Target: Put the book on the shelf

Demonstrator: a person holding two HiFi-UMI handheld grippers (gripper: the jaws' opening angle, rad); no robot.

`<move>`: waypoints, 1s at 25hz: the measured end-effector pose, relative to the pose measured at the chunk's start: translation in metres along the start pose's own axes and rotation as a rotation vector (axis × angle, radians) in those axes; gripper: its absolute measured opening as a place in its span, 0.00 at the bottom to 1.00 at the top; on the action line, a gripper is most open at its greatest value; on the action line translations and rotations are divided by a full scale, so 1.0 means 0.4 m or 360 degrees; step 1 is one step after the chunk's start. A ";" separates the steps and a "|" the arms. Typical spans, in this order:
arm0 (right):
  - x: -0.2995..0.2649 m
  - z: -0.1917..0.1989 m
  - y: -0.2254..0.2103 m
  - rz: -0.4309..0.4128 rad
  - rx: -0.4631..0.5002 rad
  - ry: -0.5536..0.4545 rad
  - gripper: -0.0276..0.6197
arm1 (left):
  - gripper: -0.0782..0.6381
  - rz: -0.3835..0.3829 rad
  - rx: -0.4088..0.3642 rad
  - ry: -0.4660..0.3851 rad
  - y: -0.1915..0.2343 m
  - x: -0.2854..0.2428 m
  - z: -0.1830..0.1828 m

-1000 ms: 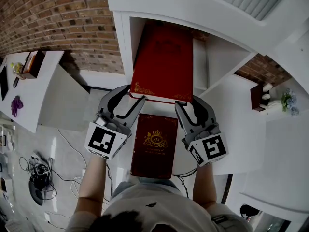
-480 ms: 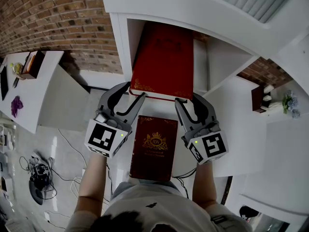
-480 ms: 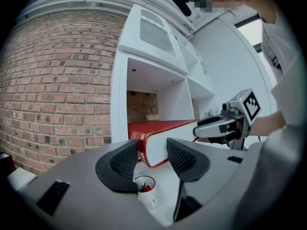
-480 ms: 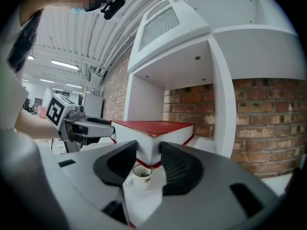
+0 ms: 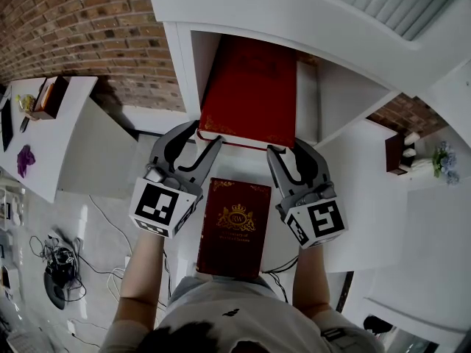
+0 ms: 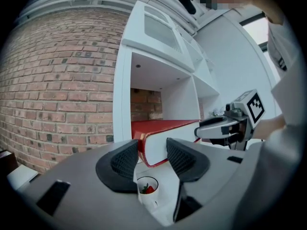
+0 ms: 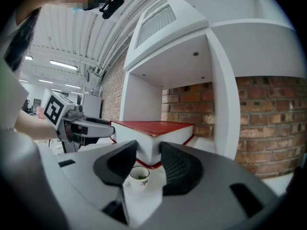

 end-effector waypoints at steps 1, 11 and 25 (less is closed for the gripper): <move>-0.002 0.000 -0.002 0.0003 -0.0001 0.0001 0.29 | 0.38 -0.0008 0.0003 -0.0002 0.001 -0.003 -0.002; -0.025 -0.004 -0.014 0.0032 -0.0015 0.0013 0.30 | 0.38 -0.0069 0.0037 0.0020 0.016 -0.024 -0.007; -0.044 -0.002 -0.028 0.0051 -0.0036 0.0015 0.30 | 0.37 -0.0087 0.0055 0.0029 0.027 -0.044 -0.005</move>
Point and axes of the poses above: the fingertips, and each gripper's own axes: x backward along the fingers, y to its left, z out of its underside, the point moved 4 cm from there along x, backward along the fingers, and after that the axes turned 1 degree about z, right-handed, at the moved point
